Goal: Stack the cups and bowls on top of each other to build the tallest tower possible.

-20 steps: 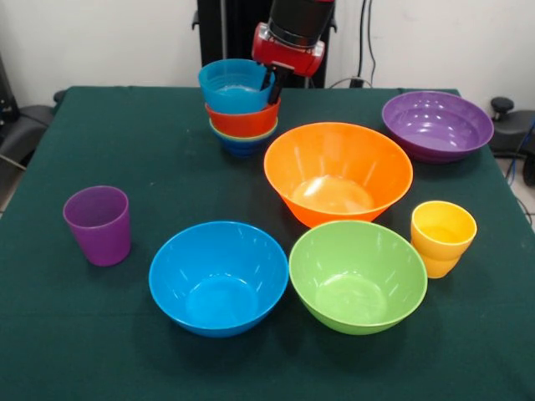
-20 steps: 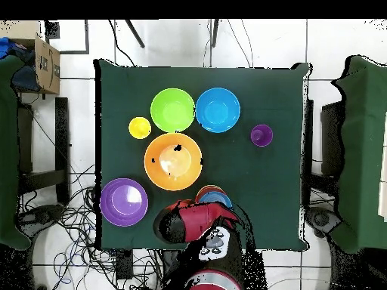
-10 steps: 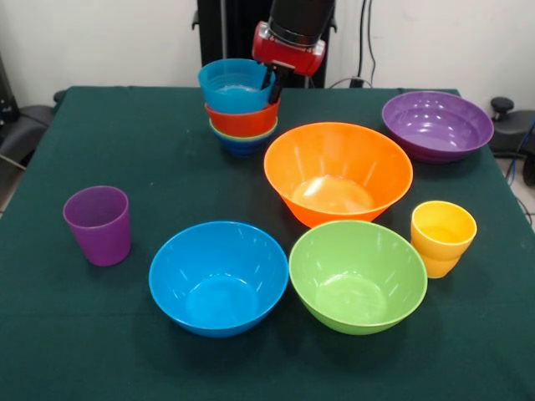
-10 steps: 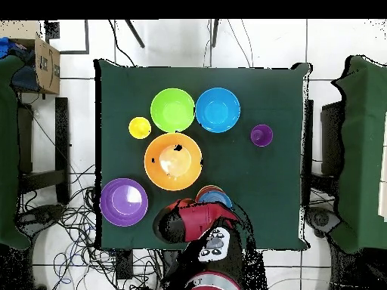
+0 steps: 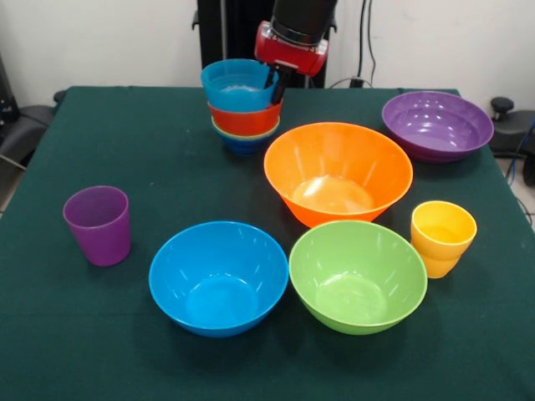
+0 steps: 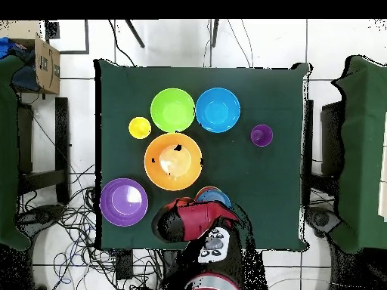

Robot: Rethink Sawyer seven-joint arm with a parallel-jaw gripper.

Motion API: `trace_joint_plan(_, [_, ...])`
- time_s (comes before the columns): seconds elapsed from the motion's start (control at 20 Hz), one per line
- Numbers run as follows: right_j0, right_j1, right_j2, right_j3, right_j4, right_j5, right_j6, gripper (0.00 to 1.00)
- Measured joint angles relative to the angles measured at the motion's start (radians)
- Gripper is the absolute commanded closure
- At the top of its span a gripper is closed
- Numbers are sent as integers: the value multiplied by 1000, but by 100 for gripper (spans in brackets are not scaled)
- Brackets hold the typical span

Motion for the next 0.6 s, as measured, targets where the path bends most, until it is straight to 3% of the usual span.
trace_joint_plan(0.6, [-3, -7, 11, -4, 7, 0, 0, 100])
